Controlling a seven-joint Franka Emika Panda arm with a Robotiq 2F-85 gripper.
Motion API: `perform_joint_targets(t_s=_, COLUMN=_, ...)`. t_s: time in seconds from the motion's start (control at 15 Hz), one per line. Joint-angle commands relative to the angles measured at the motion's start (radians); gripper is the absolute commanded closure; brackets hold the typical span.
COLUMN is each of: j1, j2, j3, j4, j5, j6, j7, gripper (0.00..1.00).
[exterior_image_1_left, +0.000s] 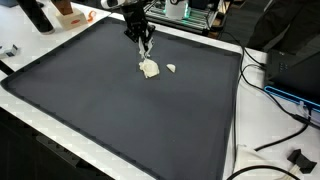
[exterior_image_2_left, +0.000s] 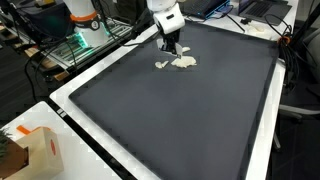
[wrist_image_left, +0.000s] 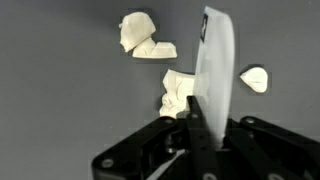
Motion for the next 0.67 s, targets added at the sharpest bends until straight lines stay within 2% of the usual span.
perform_joint_targets(t_s=0.0, j1=0.026, j2=-0.053, j3=0.002, j4=-0.057, j5=-0.158, j6=0.050, j7=0.157, gripper=0.99)
perform_joint_targets(t_s=0.33, j1=0.066, j2=-0.108, j3=-0.006, j4=-0.081, j5=-0.400, j6=0.039, j7=0.379, gripper=0.99)
perform_joint_targets(t_s=0.6, j1=0.087, j2=-0.158, j3=0.001, j4=-0.084, j5=-0.530, j6=0.008, j7=0.499, gripper=0.99)
